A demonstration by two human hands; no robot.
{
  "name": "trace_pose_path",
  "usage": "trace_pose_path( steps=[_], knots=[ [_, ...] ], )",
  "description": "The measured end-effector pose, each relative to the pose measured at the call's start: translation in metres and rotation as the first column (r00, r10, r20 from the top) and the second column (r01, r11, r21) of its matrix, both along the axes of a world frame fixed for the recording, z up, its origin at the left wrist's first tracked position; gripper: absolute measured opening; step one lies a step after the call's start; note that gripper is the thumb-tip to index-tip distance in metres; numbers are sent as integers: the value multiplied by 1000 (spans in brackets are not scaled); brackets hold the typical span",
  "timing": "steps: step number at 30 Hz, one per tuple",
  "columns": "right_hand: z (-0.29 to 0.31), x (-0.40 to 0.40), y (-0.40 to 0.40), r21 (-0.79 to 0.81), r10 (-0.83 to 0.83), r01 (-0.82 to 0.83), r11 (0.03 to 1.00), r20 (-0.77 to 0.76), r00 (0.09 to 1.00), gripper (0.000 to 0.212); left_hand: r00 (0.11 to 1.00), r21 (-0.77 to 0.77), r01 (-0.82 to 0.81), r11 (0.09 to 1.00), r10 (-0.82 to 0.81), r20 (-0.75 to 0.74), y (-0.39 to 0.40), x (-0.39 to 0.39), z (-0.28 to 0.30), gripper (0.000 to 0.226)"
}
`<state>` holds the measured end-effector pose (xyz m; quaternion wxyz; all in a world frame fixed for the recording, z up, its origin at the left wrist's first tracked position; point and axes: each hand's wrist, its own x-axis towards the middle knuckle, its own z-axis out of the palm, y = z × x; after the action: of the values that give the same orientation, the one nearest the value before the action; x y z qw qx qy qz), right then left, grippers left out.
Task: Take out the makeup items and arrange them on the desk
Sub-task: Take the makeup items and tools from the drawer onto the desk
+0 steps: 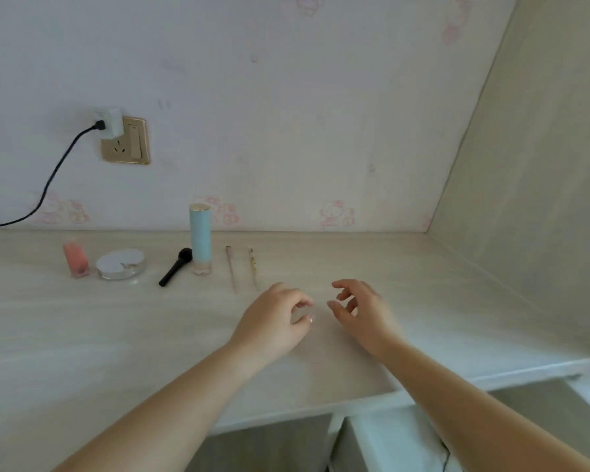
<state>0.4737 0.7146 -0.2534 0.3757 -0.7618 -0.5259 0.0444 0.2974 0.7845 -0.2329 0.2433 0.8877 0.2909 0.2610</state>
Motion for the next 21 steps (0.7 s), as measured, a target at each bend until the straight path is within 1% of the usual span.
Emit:
trace_pose_path(
  steps=[3, 5, 8, 9, 10, 13, 16, 18, 21],
  knots=[
    [5, 19, -62, -86, 1, 9, 996, 121, 993, 38, 982, 8, 182, 983, -182, -52, -55, 18, 5, 32],
    [3, 31, -110, -143, 36, -9, 990, 183, 982, 40, 955, -9, 281, 960, -280, -99, -93, 28, 4, 36],
    [-2, 44, -184, -201, 64, -15, 980, 239, 969, 42, 887, -68, 409, 910, -413, -206, -148, 41, -6, 40],
    [0, 44, -191, -211, 84, -28, 977, 258, 963, 42, 871, -71, 432, 899, -436, -227, -153, 42, -8, 41],
    [-4, 46, -222, -237, 70, -5, 971, 267, 961, 43, 833, -85, 485, 870, -489, -258, -176, 48, -14, 42],
    [-12, 44, -277, -279, 70, 22, 960, 317, 946, 46, 755, -114, 580, 806, -585, -295, -214, 54, -28, 45],
    [-23, 37, -334, -360, 52, 71, 930, 320, 946, 50, 673, -156, 650, 744, -659, -335, -249, 59, -38, 46],
    [-27, 32, -358, -402, 52, 87, 912, 322, 945, 50, 649, -168, 677, 716, -689, -324, -261, 59, -41, 45],
    [-34, 25, -395, -400, 22, 98, 911, 285, 958, 44, 598, -211, 713, 669, -737, -314, -282, 62, -46, 45]
  ],
)
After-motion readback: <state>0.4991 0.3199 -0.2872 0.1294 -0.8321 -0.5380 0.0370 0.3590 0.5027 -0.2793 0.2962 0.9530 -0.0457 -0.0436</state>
